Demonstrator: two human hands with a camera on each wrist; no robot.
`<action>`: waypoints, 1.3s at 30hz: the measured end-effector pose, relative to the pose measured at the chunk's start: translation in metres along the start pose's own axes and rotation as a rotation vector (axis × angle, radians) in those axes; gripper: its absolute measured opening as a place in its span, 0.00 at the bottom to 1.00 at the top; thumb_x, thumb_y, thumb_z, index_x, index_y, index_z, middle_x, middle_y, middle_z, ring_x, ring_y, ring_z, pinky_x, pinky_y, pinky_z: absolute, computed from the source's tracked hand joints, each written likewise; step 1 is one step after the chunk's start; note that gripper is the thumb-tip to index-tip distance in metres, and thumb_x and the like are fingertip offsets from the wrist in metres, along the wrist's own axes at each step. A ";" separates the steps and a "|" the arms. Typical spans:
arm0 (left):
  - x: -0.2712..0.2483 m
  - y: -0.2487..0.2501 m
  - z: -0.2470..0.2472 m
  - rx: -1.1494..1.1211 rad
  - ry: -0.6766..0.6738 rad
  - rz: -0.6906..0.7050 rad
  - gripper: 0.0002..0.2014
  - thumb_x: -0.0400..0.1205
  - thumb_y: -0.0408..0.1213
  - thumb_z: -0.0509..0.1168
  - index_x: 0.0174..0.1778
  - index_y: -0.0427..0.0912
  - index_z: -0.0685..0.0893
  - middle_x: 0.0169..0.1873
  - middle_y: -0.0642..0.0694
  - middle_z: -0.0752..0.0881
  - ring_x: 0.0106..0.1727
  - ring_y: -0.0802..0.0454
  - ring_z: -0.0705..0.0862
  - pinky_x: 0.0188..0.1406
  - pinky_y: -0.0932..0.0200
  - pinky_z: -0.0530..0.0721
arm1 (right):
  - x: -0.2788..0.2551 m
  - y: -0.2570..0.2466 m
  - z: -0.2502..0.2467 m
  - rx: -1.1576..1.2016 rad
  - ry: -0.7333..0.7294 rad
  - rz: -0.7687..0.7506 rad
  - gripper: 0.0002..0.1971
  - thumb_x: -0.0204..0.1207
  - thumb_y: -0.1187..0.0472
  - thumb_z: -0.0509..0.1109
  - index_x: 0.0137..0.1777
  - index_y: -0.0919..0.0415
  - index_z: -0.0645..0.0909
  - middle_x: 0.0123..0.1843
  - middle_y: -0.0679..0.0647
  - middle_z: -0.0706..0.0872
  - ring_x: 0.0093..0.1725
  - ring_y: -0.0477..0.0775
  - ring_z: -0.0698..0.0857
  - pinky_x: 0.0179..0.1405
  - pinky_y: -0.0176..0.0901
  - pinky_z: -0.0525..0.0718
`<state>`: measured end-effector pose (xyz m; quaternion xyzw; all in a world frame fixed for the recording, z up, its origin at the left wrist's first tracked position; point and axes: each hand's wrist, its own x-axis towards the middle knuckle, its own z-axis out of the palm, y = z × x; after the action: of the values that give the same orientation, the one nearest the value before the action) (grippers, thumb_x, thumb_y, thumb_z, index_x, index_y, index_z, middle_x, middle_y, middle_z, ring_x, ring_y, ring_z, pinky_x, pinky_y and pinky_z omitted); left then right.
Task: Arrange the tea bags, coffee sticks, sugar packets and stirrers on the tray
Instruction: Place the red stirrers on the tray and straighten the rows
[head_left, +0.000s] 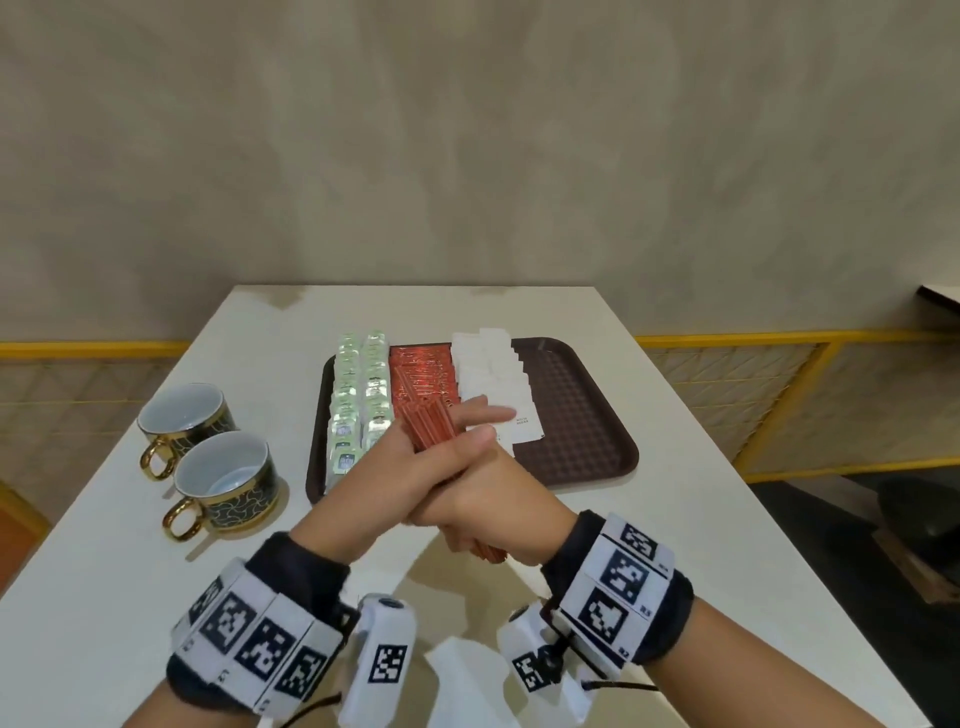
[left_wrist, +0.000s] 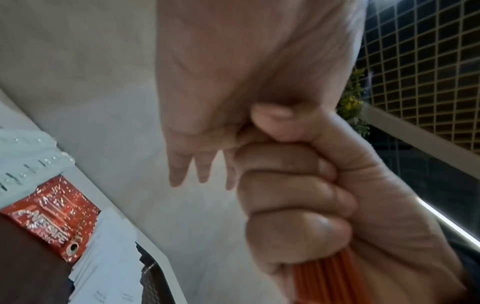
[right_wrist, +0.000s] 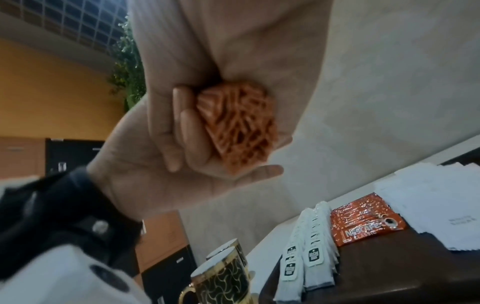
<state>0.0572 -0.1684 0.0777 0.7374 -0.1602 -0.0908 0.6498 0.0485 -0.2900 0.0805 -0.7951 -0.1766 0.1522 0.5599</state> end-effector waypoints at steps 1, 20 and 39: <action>0.000 0.001 0.000 0.017 0.007 0.012 0.16 0.78 0.56 0.64 0.58 0.59 0.89 0.66 0.63 0.84 0.68 0.67 0.80 0.73 0.56 0.75 | 0.000 -0.001 -0.001 0.035 -0.027 0.007 0.10 0.72 0.75 0.69 0.32 0.65 0.76 0.20 0.55 0.73 0.16 0.48 0.70 0.21 0.36 0.70; -0.007 0.008 0.014 -0.049 0.142 0.455 0.23 0.81 0.60 0.64 0.27 0.46 0.77 0.21 0.45 0.77 0.27 0.44 0.80 0.36 0.60 0.82 | -0.011 -0.005 -0.034 0.995 -0.221 0.239 0.41 0.83 0.37 0.44 0.59 0.72 0.86 0.54 0.68 0.89 0.53 0.54 0.87 0.72 0.48 0.71; -0.002 -0.014 0.017 0.262 0.190 0.128 0.17 0.83 0.21 0.59 0.44 0.52 0.74 0.41 0.60 0.76 0.41 0.88 0.77 0.42 0.85 0.73 | 0.008 -0.021 -0.029 -0.800 0.066 -0.371 0.35 0.81 0.34 0.52 0.82 0.54 0.64 0.84 0.52 0.65 0.84 0.49 0.57 0.83 0.51 0.59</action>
<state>0.0514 -0.1824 0.0610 0.8093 -0.1553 0.0424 0.5648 0.0664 -0.3045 0.1092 -0.9084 -0.3434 -0.0570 0.2314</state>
